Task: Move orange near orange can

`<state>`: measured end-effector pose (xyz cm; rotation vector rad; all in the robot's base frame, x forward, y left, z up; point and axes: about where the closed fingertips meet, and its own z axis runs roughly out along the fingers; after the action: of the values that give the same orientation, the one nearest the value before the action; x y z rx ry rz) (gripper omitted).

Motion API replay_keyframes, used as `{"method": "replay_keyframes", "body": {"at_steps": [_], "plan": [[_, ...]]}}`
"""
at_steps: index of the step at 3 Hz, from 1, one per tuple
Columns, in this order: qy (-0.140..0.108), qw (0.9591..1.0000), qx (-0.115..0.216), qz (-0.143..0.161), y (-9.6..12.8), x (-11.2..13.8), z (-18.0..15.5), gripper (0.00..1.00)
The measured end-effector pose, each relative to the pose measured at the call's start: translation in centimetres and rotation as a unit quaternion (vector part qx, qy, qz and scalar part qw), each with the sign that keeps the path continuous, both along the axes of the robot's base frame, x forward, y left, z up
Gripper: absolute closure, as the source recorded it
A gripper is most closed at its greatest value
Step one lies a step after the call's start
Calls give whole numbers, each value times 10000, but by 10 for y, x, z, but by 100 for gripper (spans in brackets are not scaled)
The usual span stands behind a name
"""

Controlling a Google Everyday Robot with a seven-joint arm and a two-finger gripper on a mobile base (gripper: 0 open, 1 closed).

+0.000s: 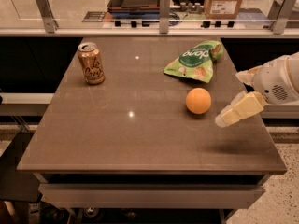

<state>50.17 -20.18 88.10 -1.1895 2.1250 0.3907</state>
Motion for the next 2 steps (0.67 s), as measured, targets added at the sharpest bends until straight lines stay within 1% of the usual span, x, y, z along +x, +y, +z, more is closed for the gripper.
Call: {"method": "replay_keyframes", "body": {"at_steps": [1, 2], "plan": [[71, 9999, 100, 85, 24, -1, 1, 0], [-18, 9994, 223, 266, 47, 2, -3, 0]]}}
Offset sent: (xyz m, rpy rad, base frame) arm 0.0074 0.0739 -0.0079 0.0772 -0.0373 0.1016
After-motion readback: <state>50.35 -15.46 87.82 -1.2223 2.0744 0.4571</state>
